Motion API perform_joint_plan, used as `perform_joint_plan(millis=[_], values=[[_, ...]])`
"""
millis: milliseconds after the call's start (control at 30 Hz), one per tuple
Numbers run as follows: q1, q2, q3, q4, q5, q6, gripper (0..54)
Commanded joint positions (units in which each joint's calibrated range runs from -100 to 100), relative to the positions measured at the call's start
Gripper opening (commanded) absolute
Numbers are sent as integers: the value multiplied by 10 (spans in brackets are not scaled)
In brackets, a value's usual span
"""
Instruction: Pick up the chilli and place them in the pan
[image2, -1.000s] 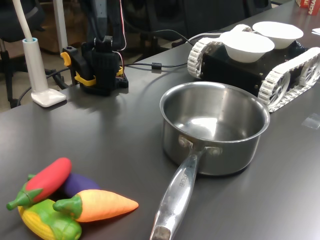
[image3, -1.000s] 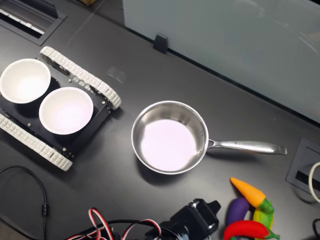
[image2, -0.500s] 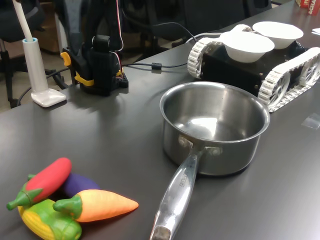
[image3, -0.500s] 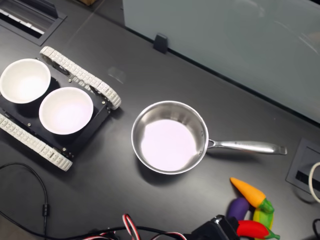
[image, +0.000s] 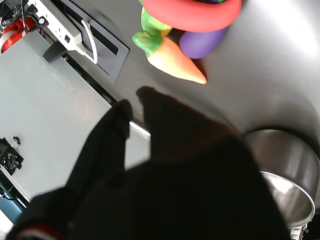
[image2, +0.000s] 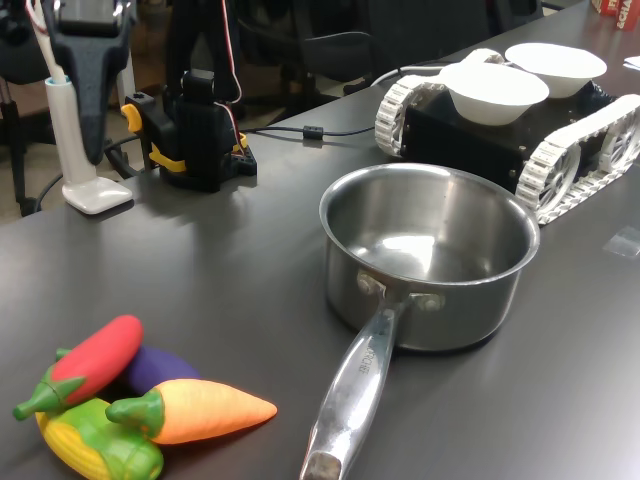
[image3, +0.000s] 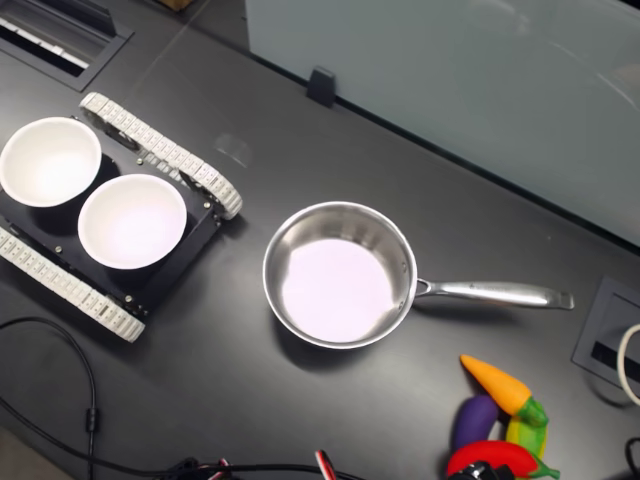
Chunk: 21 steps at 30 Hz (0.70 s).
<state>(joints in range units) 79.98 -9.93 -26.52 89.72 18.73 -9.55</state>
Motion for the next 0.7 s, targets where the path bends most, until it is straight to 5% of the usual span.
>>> perform_joint_plan(millis=[0,400,667], values=[[26,5,-26,-62,18,-9,83],[63,83,-58,-92,60,-15,149],[72,113,-69,-98,93,-27,244]])
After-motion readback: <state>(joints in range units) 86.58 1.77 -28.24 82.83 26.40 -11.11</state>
